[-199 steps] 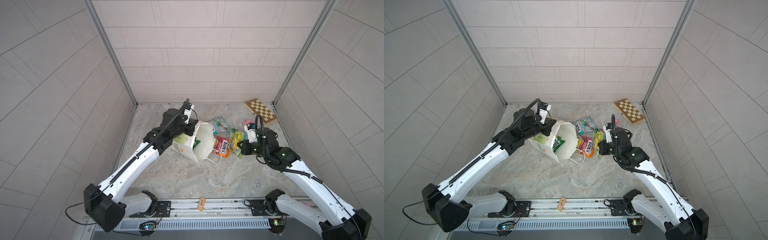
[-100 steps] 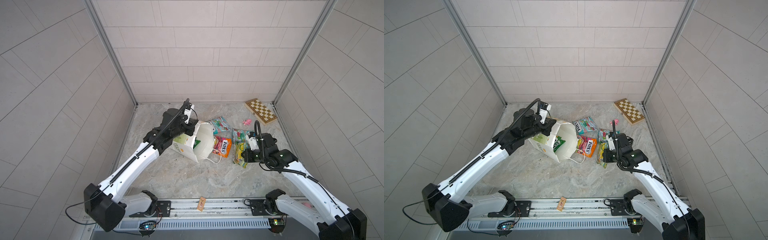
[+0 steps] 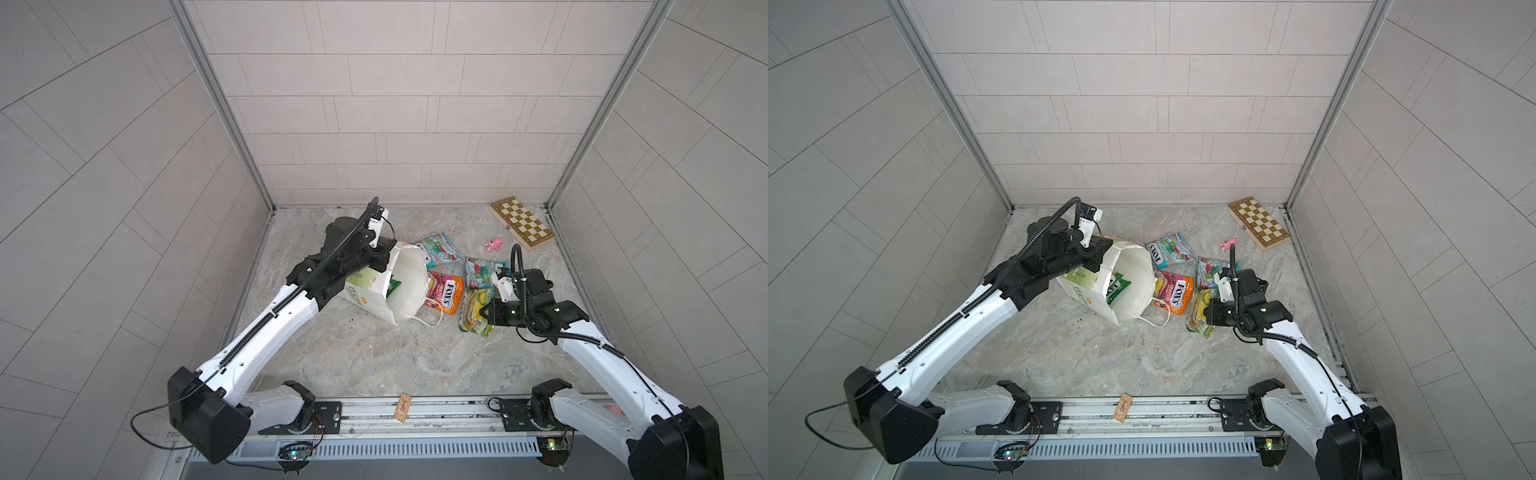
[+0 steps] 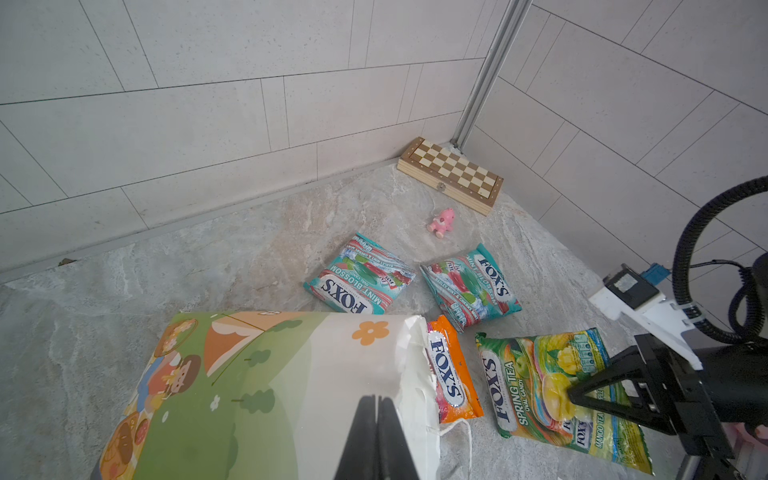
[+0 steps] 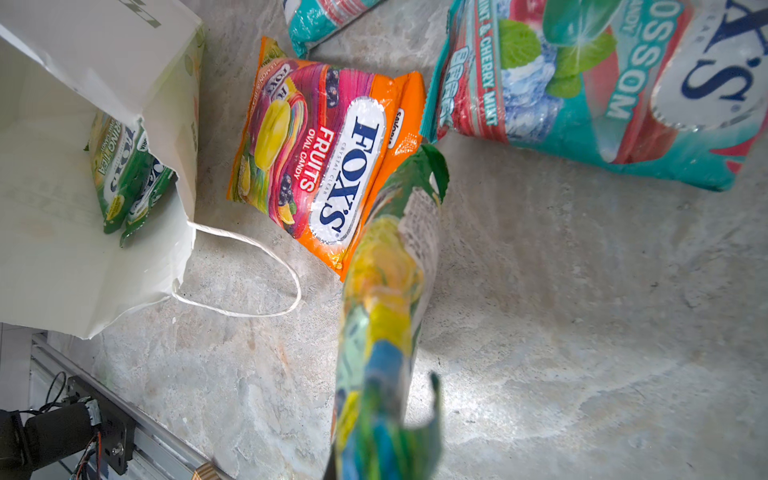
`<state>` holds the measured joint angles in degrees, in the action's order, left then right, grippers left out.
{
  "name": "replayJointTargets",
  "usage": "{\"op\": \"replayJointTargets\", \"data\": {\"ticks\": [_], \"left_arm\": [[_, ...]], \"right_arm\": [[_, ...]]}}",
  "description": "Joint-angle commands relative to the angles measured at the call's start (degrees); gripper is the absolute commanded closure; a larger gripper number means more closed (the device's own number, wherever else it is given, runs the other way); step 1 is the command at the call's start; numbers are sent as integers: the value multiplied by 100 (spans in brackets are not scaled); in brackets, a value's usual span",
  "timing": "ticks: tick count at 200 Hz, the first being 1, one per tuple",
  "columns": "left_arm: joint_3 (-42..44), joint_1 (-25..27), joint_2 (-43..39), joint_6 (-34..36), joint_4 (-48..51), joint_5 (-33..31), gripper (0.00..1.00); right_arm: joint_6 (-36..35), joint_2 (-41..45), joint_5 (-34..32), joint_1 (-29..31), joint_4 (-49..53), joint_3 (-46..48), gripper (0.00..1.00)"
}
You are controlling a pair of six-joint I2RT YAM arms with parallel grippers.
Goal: Take the snacks out of the paper bag
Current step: 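Lower the Spring Tea packet onto the table beside the orange packet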
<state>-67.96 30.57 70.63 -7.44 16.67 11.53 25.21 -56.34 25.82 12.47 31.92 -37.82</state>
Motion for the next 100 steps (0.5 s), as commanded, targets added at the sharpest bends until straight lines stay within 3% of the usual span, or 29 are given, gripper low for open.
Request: {"op": "replayJointTargets", "data": {"ticks": [1,68,88,100], "left_arm": [[-111,18,-104,24,-23,13,100],[-111,19,-94,24,-23,16,100],[-105,15,-92,27,-23,14,100],[-110,18,-92,30,-23,13,100]], "right_arm": [[-36,-63,169,-117,-212,71,100],[-170,-234,-282,-220,-152,152,100],[-191,-255,-442,-219,-108,136,97],[-192,-261,-612,-224,-67,133,90]]}}
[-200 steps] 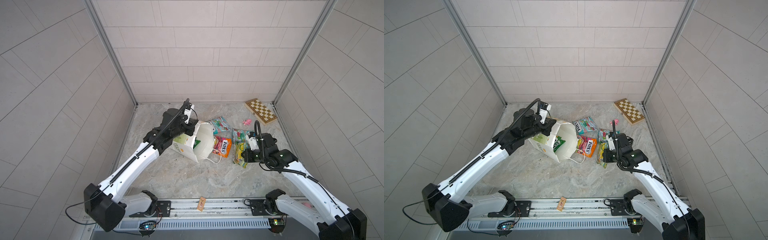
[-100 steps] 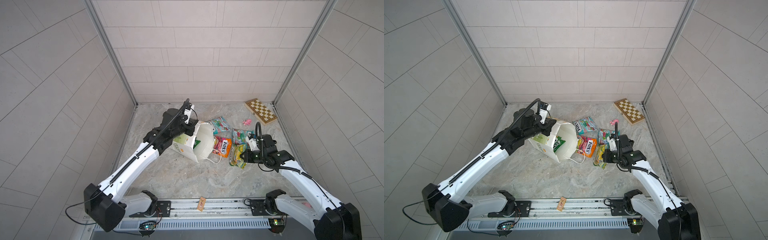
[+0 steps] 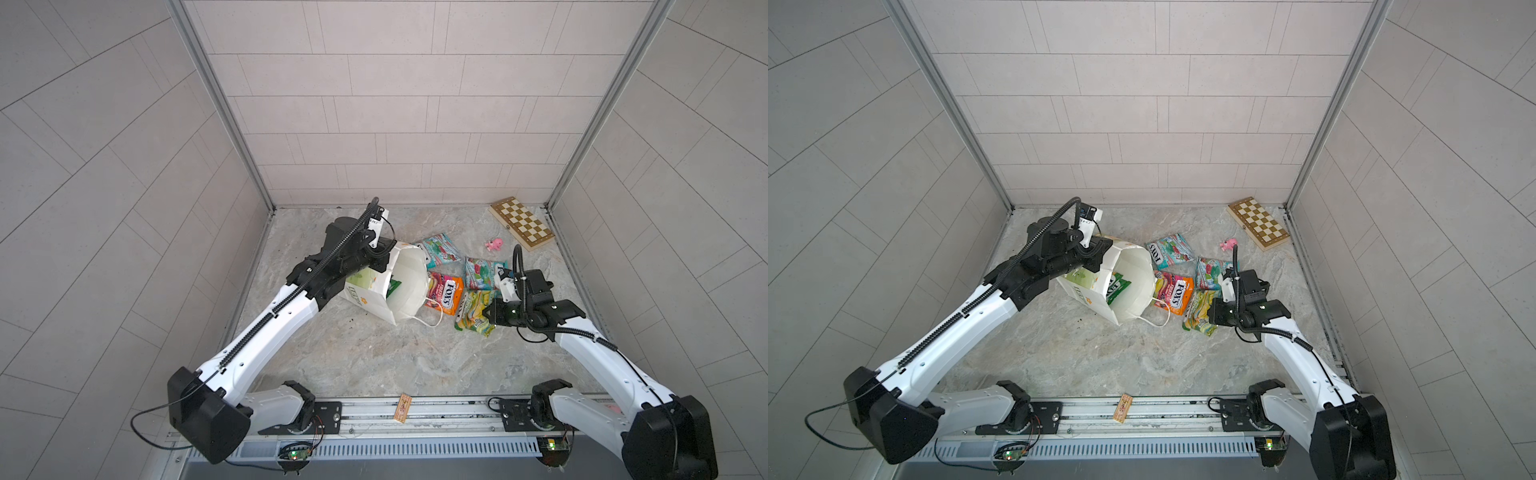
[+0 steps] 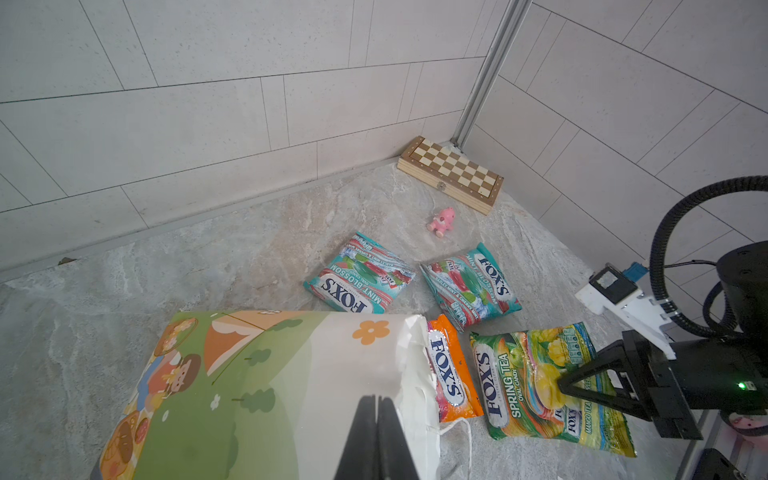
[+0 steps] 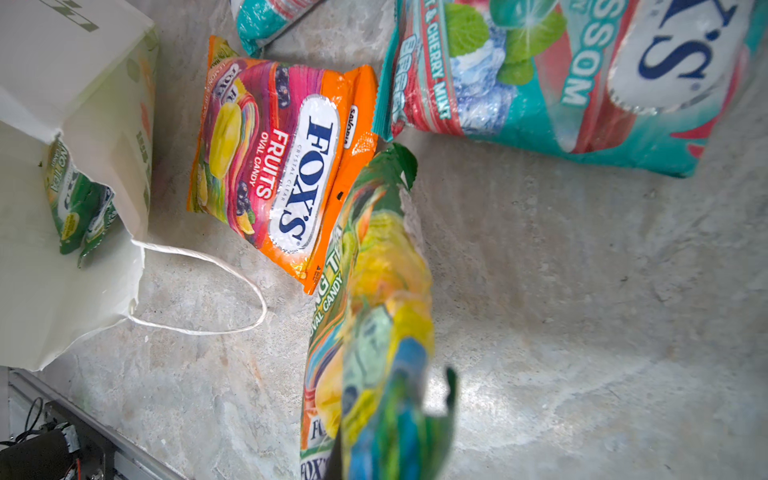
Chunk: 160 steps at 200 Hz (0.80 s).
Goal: Take the snacks out of the paper bag
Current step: 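Lower the Spring Tea packet onto the table beside the orange packet, then move the open right gripper back over the bag opening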
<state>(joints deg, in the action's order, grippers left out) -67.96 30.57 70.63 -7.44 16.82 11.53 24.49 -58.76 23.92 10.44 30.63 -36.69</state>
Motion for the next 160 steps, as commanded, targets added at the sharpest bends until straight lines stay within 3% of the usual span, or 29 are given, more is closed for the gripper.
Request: {"op": "replayJointTargets", "data": {"ticks": [1,37,63,160], "left_arm": [[-106,15,-88,27,-38,15,100],[-105,19,-88,26,-38,16,100],[-111,17,-90,32,-38,37,100],[-113,19,-130,29,-38,51,100]], "right_arm": [[-116,-20,-440,-22,64,20,89],[-85,-37,-948,-20,216,-30,64],[-76,-57,-1237,-20,315,-64,52],[53,-31,-2399,-16,435,-215,35]]}}
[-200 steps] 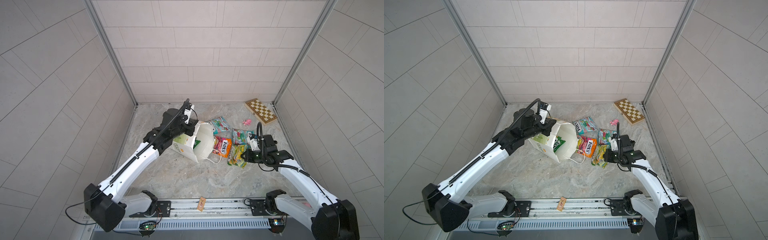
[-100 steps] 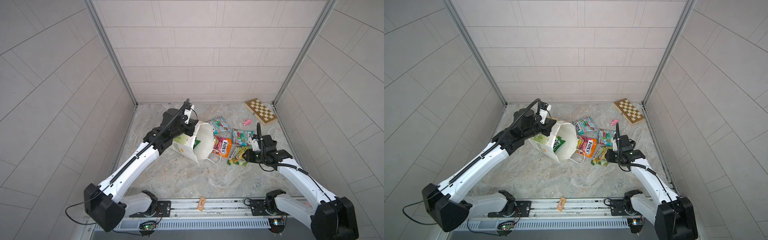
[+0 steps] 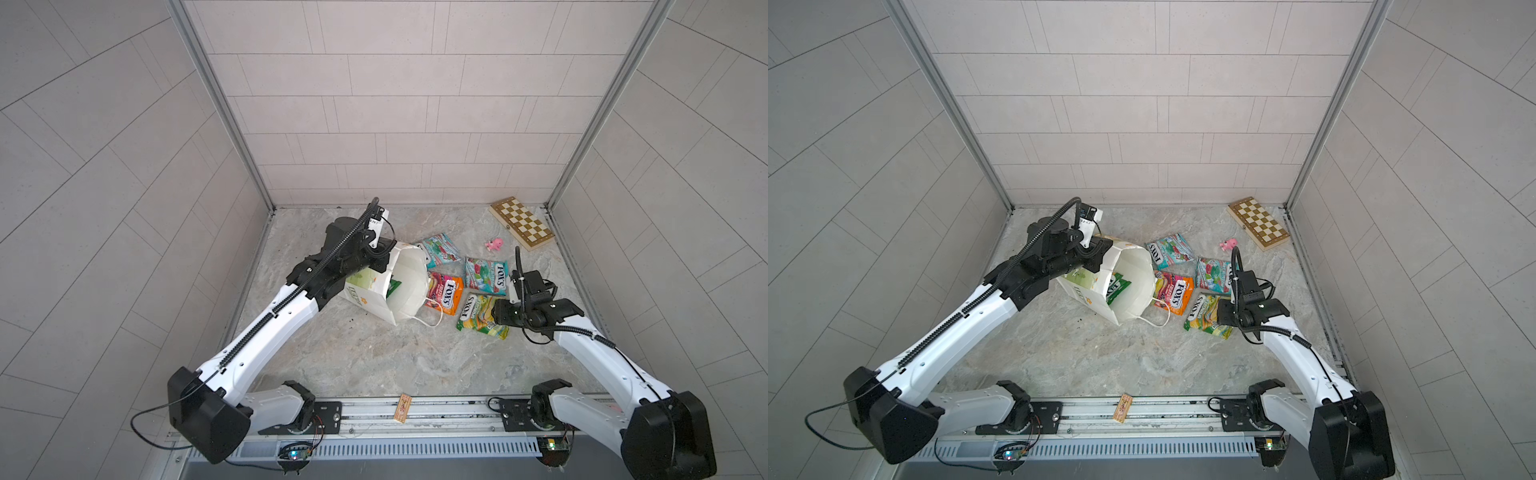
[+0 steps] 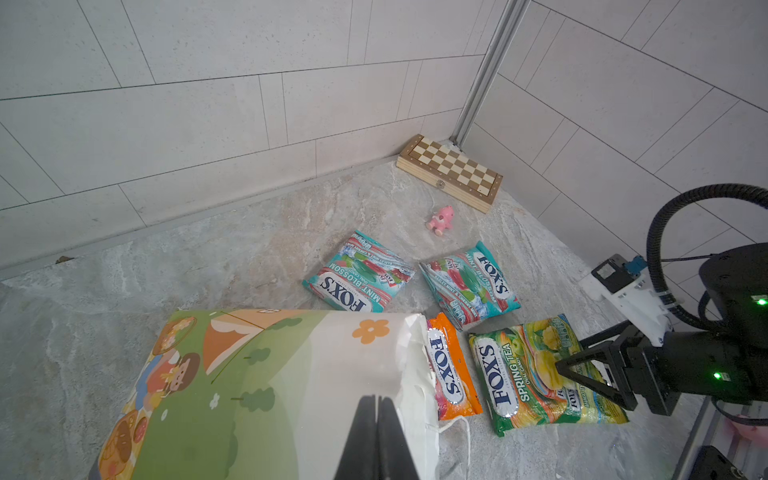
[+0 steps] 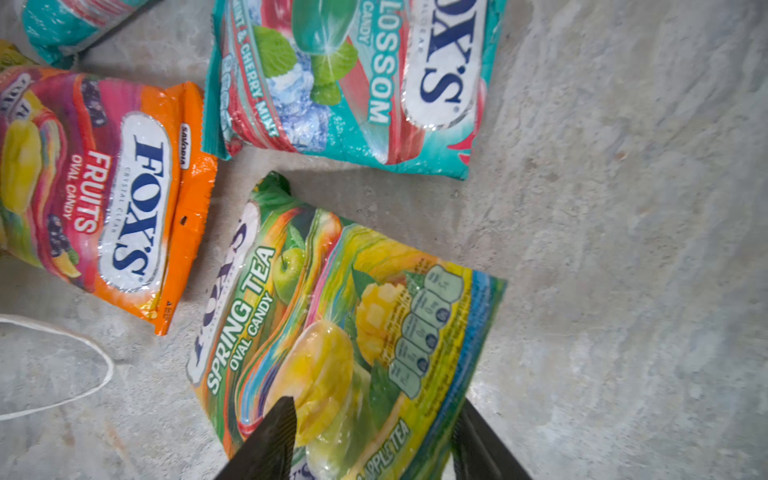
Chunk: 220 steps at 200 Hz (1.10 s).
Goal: Take the snacks out of the paper bag
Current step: 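Move the open right gripper back over the bag opening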
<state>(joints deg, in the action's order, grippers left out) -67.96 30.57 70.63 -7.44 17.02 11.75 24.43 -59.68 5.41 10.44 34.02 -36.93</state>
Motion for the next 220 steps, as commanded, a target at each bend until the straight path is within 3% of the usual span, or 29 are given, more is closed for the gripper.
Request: {"op": "replayJointTargets", "data": {"ticks": [1,35,83,109,170,220], "left_arm": [[-117,19,-129,30,-58,25,100],[-118,15,-145,20,-58,48,100],[-127,47,-276,16,-2,102,100],[74,45,-580,65,95,95,100],[451,45,-958,94,-69,231,100],[444,44,-793,-76,-100,169,100]], "right_arm": [[66,65,-558,-22,96,-191,34],[125,344,-455,-11,-101,-153,30],[387,632,1291,185,-969,28,33],[680,509,1780,672,-1408,-33,35],[1705,-231,1743,2290,-2717,-292,42],[1760,-705,1481,3422,-3252,-646,47]]}}
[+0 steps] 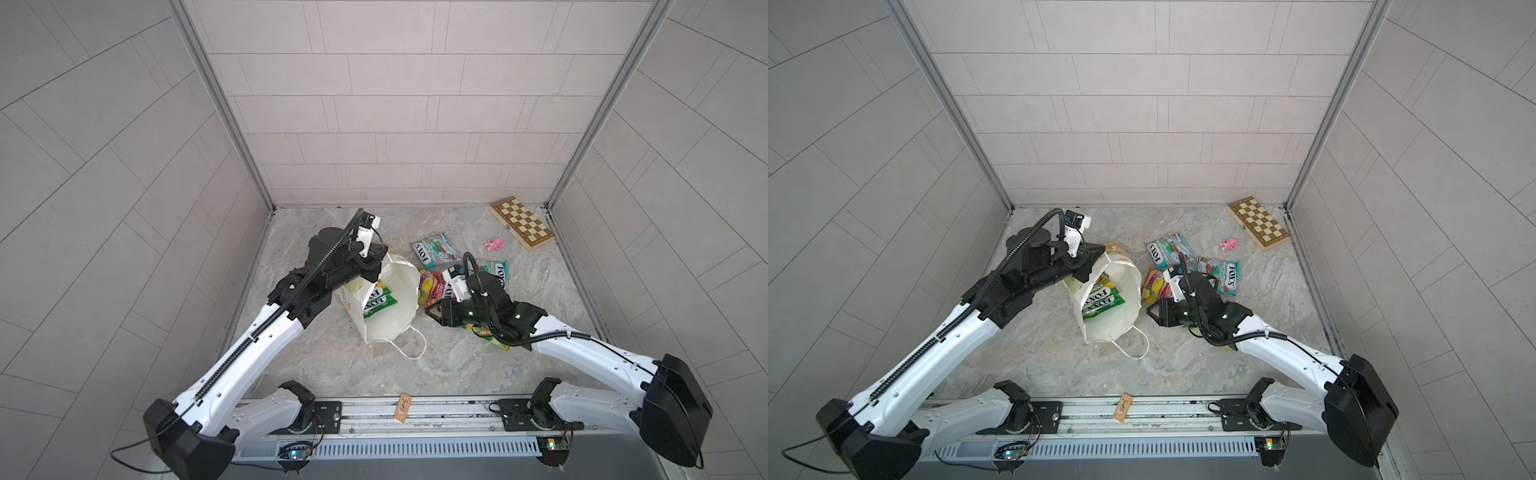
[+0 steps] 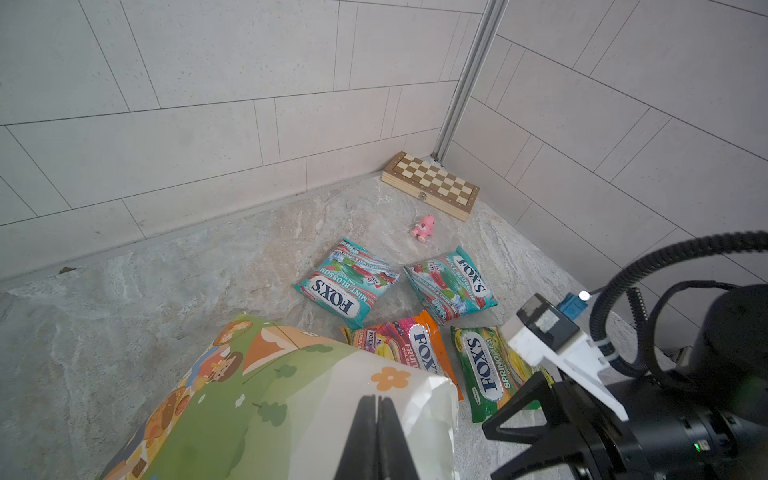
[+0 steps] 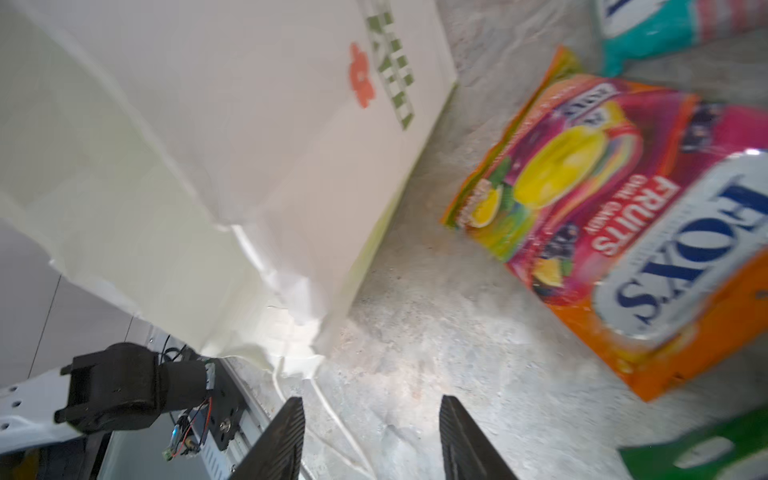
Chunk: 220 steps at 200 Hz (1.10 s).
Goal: Take the snacks out of the paper bag
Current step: 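Move the open right gripper back over the bag opening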
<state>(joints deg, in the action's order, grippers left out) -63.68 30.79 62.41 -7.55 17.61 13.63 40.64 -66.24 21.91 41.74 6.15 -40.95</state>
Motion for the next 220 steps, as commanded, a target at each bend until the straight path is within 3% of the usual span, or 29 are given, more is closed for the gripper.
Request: {"op": "replayJointTargets", "data": {"ticks": [1,97,130,174,220], "left_arm": [[14,19,31,-68,-155,-18,100],[92,3,-3,-294,-370,-201,100],[165,1,-14,-442,-547,-77,100],[189,-2,-40,-456,-556,-227,100],[275,-1,-89,-508,-629,-510,100]], "right_arm": [[133,-53,-170,309,-470,-250,47],[339,-1555,-134,1274,-991,-1163,54],[473,-2320,-170,1277,-915,-1578,58],[118,-2938,-356,1036,-527,-2105,58],[-136,-3432,-702,706,376,-2781,58]]}}
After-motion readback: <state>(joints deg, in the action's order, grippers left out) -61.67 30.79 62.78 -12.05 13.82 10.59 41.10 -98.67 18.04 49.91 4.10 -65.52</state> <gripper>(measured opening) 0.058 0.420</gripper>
